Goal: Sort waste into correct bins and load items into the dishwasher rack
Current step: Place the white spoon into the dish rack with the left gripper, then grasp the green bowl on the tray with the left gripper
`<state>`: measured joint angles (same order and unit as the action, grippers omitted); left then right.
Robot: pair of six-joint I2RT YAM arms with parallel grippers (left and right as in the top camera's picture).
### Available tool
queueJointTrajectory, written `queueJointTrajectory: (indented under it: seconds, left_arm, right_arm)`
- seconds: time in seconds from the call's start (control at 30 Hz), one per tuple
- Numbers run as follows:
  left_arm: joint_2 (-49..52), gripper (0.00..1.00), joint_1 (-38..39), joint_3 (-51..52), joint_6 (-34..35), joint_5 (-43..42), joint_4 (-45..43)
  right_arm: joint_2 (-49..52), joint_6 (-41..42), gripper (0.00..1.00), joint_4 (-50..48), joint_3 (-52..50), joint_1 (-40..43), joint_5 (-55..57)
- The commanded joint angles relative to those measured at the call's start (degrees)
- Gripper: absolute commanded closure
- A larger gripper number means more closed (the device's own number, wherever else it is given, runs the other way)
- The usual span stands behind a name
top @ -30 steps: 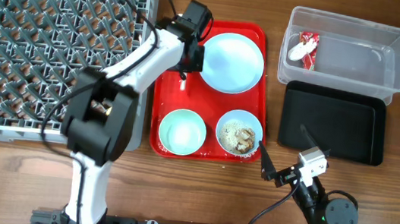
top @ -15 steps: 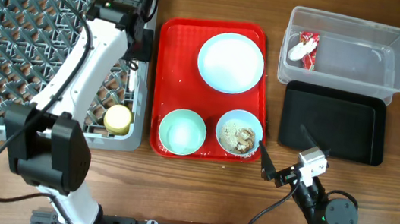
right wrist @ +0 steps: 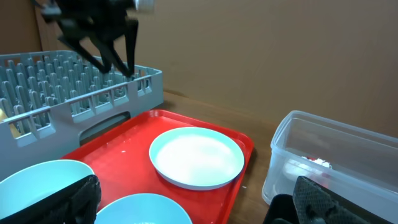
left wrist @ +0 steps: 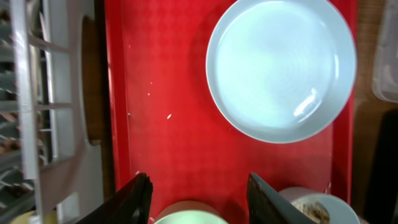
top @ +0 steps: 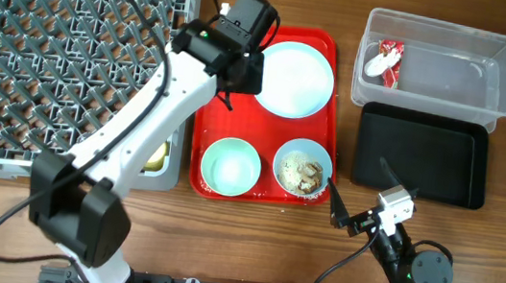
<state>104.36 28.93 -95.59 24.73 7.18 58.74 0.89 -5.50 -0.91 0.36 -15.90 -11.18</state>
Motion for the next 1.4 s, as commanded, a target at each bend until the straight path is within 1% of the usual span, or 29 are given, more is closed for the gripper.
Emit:
queueJointTrajectory:
  seconds: [0.0,0.07,0.1,0.2,0.27,0.33,0.4,0.53,0.63,0.8,0.87,1.03,1.07,1.13,1.17,1.23,1.3,1.33,1.37]
  left_arm:
    - [2.93,0.53,0.11,0.72,5.99,-2.05,-0.39]
    - [2.91,0.53,0.33,0.72,5.99,-2.89,1.68]
    - [2.91,0.52,0.61,0.72,5.99,-2.91,3.43]
    - [2.8,0.51,2.16,0.72,5.97,-2.89,11.21]
    - [2.56,0.49,4.0,0.72,5.97,-2.54,16.7]
    - [2.47,0.49,6.03,1.07,6.62,0.22,21.46]
    - [2.47,0.49,7.41,3.1,9.27,2.03,23.32]
    - [2.36,0.53,8.31,11.58,13.51,1.55,22.16]
    - [1.49,0.55,7.43,17.33,13.46,0.24,17.14]
    - [1.29,0.58,6.91,22.82,13.07,-0.79,10.54]
    - [1.29,0.63,6.21,26.1,13.07,-1.62,7.5]
    - [-1.11,0.73,3.98,26.36,13.05,-1.55,5.01]
    - [-2.19,0.77,3.1,26.36,13.03,-1.57,4.2]
    - [-3.91,0.9,0.7,26.36,11.52,-1.9,2.99]
    - [-3.91,0.89,0.07,26.38,10.58,-2.51,2.99]
    - [-3.85,0.78,-0.59,26.38,8.04,-4.46,2.95]
    - [-3.85,0.73,-0.61,26.38,7.17,-4.59,2.58]
    - [-3.85,0.68,-0.61,26.38,7.13,-4.61,2.36]
    - [-3.85,0.66,-0.61,26.38,6.93,-4.81,2.49]
  right_arm:
    - [-0.61,-0.52,0.0,-0.11,-0.07,0.37,-0.94]
    - [-0.61,-0.5,0.0,-0.11,-0.07,0.37,-0.94]
    - [-0.61,-0.5,0.0,-0.11,-0.07,0.37,-0.94]
    - [-0.61,-0.5,0.0,-0.11,-0.07,0.37,-0.94]
    - [-0.61,-0.5,0.0,-0.11,-0.07,0.37,-0.94]
    - [-0.61,-0.5,0.0,-0.13,-0.07,0.37,-0.94]
    - [-0.61,-0.5,0.0,-0.11,-0.07,0.37,-0.94]
    - [-0.61,-0.5,0.0,-0.13,-0.07,0.37,-0.94]
    - [-0.61,-0.52,0.0,-0.11,-0.07,0.37,-0.94]
    - [-0.61,-0.52,0.0,-0.11,-0.07,0.37,-0.94]
    - [-0.61,-0.52,0.0,-0.11,-0.07,0.37,-0.94]
    - [-0.61,-0.5,0.0,-0.11,-0.07,0.37,-0.94]
    - [-0.61,-0.5,0.0,-0.11,-0.07,0.37,-0.94]
    - [-0.61,-0.5,0.0,-0.11,-0.07,0.37,-0.94]
    - [-0.61,-0.52,0.0,-0.11,-0.07,0.37,-0.94]
    - [-0.61,-0.52,0.01,-0.11,-0.07,0.37,-0.94]
    - [-0.61,-0.52,0.0,-0.11,-0.07,0.37,-0.94]
    - [-0.61,-0.5,0.0,-0.11,-0.07,0.37,-0.94]
    - [-0.61,-0.52,0.0,-0.11,-0.07,0.37,-0.94]
